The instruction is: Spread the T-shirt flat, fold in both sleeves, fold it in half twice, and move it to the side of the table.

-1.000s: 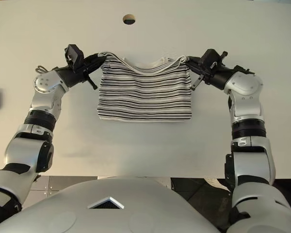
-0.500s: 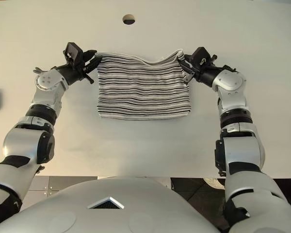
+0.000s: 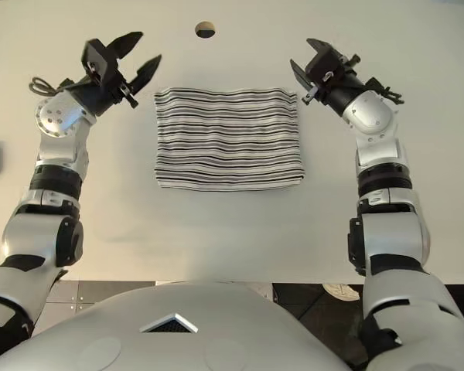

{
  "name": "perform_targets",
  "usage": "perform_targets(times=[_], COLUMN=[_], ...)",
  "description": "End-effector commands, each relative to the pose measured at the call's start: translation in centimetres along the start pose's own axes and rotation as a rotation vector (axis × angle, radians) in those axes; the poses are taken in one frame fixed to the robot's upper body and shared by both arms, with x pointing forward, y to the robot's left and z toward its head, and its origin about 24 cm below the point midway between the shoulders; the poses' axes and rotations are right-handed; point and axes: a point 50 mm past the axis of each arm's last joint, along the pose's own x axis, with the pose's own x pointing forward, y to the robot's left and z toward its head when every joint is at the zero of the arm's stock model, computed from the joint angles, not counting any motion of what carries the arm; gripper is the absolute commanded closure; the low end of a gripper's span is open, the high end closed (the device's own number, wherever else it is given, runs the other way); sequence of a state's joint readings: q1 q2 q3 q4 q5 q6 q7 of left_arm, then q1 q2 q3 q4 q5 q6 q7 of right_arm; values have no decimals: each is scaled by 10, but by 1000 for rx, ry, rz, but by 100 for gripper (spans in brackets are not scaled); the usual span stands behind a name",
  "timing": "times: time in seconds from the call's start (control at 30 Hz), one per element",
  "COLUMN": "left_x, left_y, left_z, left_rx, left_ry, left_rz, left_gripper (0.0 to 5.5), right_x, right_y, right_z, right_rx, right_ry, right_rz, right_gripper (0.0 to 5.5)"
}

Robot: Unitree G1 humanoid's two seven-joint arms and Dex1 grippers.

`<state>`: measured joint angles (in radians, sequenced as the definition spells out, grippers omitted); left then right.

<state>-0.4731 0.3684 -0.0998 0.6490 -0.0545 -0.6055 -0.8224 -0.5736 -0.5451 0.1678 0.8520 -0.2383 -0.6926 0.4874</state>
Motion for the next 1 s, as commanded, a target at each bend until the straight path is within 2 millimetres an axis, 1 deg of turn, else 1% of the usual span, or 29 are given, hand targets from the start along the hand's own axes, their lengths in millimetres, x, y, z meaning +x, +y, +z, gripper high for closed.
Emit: perform_targets(times=[0.03,0.17,0.23,0.33,0.4,0.47,0.57,0.63,0.7,0.77,0.83,0.87,1.0], left_x=[-23,-30,-31,-30,-32,-35,-36,-29,-11,7,16,19,23], left_y=[-25,-49,-62,-71,-75,-77,-71,-60,-35,-17,-14,-16,-21], left_z=[2,11,10,2,-7,-18,-33,-37,-33,-24,-18,-17,-18], left_rx=[55,67,85,238,357,525,758,936,1237,1426,1486,1510,1586], left_ry=[71,91,127,201,261,337,400,404,367,294,227,180,53], left_rz=[-243,-433,-524,-587,-656,-756,-841,-841,-813,-774,-754,-753,-761], left_gripper=[319,319,319,319,319,319,319,319,319,319,319,319,319], right_x=[-12,-18,-19,-24,-31,-43,-60,-67,-67,-62,-57,-51,-36], right_y=[16,27,38,52,56,62,73,80,88,94,98,100,98], right_z=[-5,-11,-12,-10,-10,-5,8,19,37,50,58,63,72], right_rx=[-238,-312,-330,-343,-370,-368,-321,-279,-250,-240,-236,-234,-237], right_ry=[51,97,112,109,129,134,125,107,44,-20,-70,-112,-188], right_rz=[204,350,453,614,701,821,987,1062,1105,1103,1072,1028,898], right_gripper=[350,350,350,350,350,350,350,350,350,350,350,350,350])
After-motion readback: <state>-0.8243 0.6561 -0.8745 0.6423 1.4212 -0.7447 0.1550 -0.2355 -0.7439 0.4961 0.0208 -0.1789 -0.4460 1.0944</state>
